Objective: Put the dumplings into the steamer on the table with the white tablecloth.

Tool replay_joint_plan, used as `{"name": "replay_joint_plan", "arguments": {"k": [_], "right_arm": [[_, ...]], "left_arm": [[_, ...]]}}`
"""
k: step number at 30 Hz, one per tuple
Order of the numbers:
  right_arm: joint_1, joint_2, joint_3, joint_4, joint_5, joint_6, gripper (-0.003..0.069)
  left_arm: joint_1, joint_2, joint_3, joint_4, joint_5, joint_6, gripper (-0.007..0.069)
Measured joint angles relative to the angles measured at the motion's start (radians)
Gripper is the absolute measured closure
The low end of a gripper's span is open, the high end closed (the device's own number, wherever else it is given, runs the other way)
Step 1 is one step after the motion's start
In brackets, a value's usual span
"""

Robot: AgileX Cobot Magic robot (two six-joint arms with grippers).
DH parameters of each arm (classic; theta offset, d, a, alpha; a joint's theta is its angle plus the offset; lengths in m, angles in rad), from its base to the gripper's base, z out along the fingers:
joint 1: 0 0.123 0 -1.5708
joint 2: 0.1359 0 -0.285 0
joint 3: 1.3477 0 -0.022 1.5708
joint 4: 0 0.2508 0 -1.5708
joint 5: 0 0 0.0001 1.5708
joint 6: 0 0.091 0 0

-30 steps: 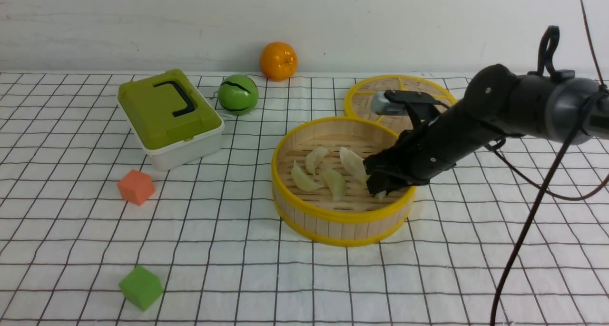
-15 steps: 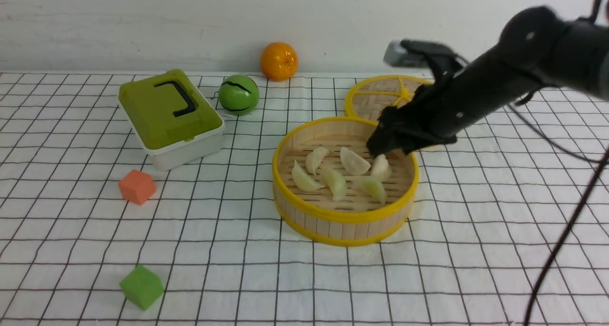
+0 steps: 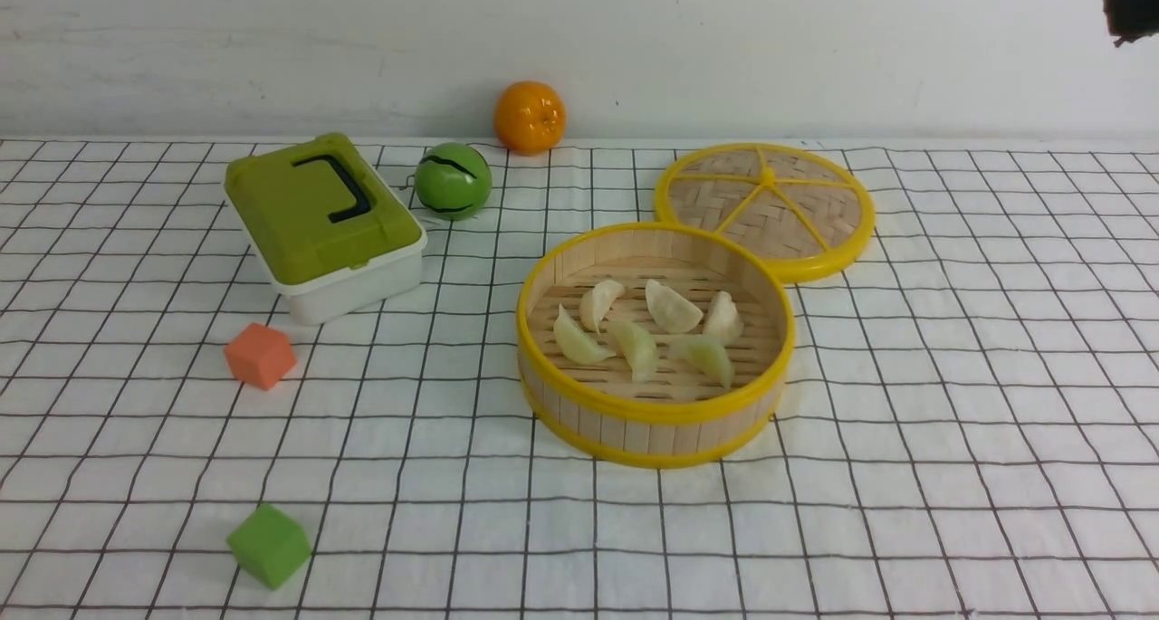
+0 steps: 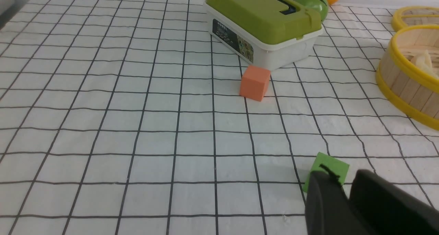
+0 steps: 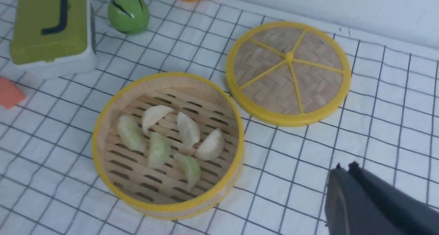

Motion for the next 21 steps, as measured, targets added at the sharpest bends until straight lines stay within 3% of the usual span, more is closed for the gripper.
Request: {"name": "replay_joint_plan", "arguments": {"k": [7, 12, 17, 21], "right_arm": [[0.137, -0.225, 0.343, 0.126, -0.19, -0.166, 0.0676], [0.156, -0.421, 0.621, 0.142, -0.292, -0.199, 0.0671], [0.156, -0.581, 0.849, 0.12, -0.3, -0.206, 0.0669], [0.156, -0.676, 0.954, 0.004, -0.312, -0.206, 0.0667]], "left_arm": [[0.0, 0.0, 0.0, 0.0, 0.0, 0.0, 0.051], [0.0, 0.0, 0.0, 0.0, 0.001, 0.0, 0.0503], [0.0, 0.0, 0.0, 0.0, 0.001, 0.0, 0.0499], [0.0, 0.0, 0.0, 0.0, 0.001, 0.0, 0.0496]]}}
